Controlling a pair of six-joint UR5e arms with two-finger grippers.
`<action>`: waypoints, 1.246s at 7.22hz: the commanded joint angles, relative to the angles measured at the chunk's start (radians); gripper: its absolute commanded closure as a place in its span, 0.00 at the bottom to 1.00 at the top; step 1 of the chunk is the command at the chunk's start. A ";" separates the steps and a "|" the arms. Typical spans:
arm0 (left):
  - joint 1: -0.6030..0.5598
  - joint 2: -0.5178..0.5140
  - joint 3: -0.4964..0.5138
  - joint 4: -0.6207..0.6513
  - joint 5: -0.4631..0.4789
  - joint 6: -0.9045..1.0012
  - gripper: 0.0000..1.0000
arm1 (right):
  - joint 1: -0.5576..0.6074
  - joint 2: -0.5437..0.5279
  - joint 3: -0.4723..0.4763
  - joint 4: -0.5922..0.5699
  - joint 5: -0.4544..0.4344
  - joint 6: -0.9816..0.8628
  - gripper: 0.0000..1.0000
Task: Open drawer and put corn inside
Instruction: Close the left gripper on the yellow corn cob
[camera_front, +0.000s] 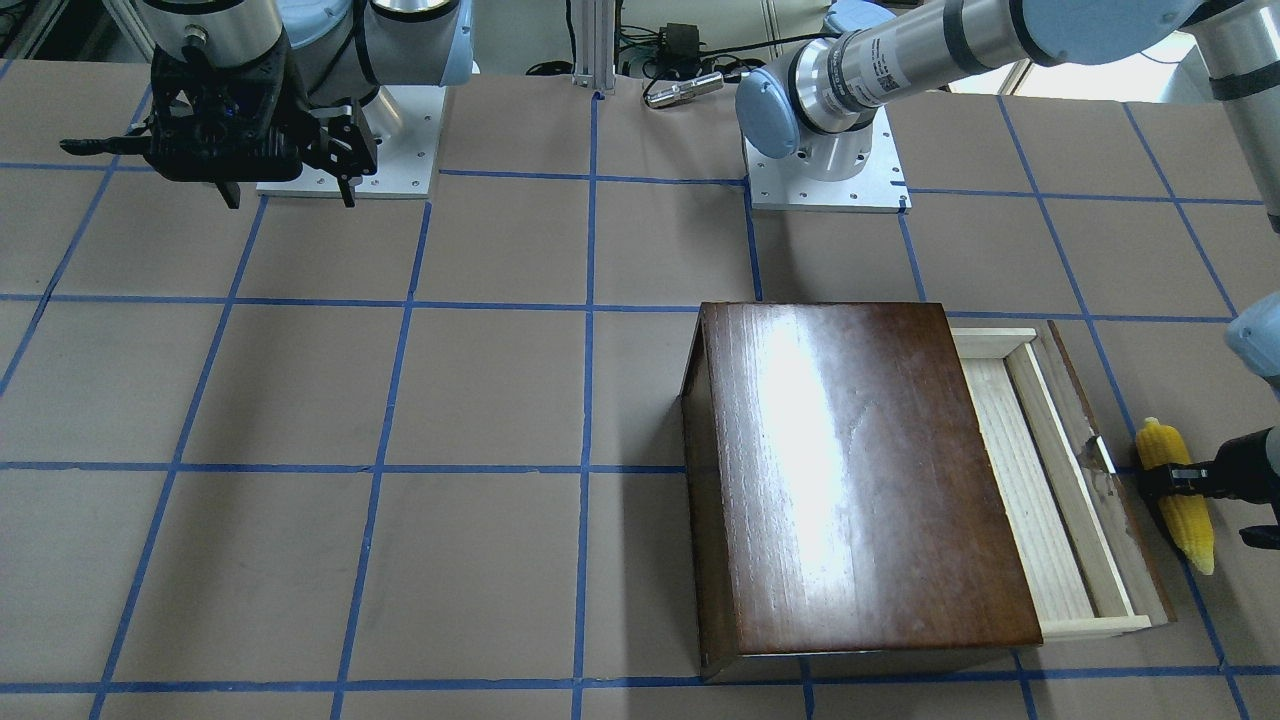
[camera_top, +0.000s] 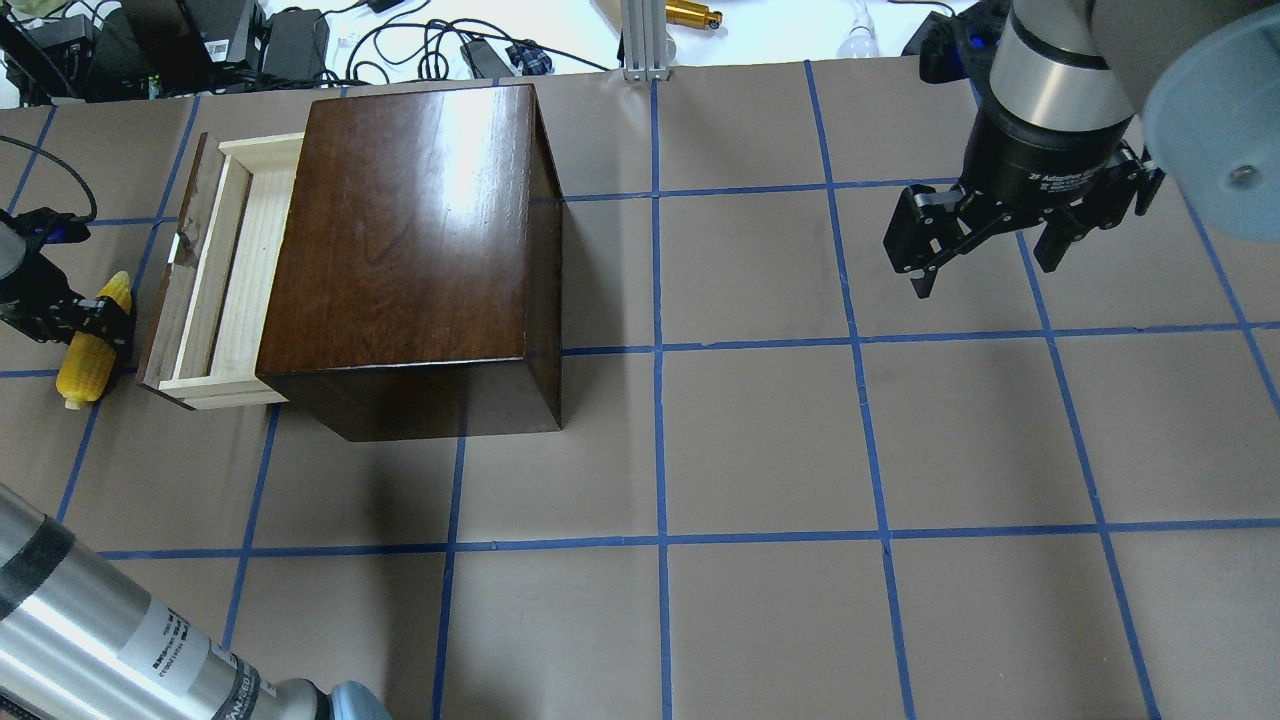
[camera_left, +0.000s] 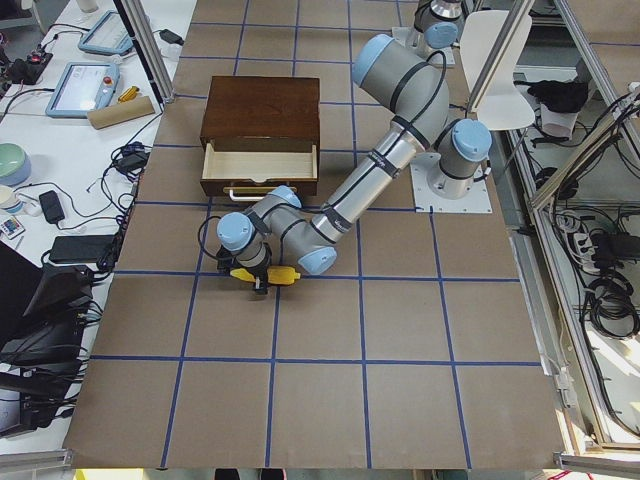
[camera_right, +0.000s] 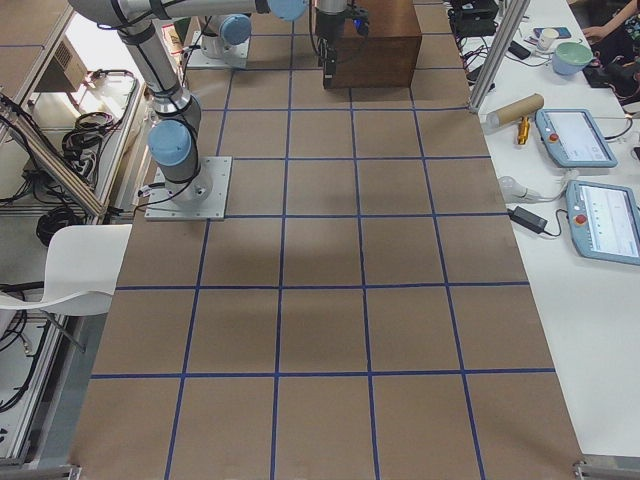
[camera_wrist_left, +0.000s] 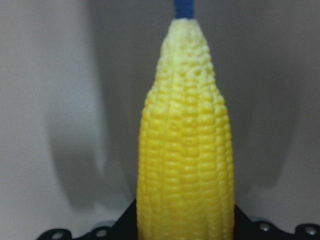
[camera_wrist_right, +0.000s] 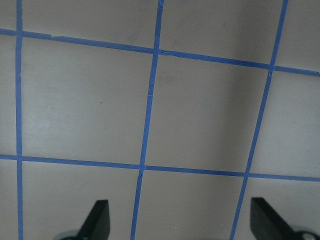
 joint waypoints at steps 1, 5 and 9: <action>0.000 0.000 0.000 0.000 0.000 0.000 1.00 | 0.000 0.000 0.000 0.000 0.000 0.000 0.00; 0.000 0.000 0.000 0.000 0.000 0.000 1.00 | 0.000 0.000 0.000 0.000 0.000 0.000 0.00; -0.011 0.038 0.000 -0.007 0.000 -0.004 1.00 | 0.000 -0.001 0.000 0.000 0.000 0.000 0.00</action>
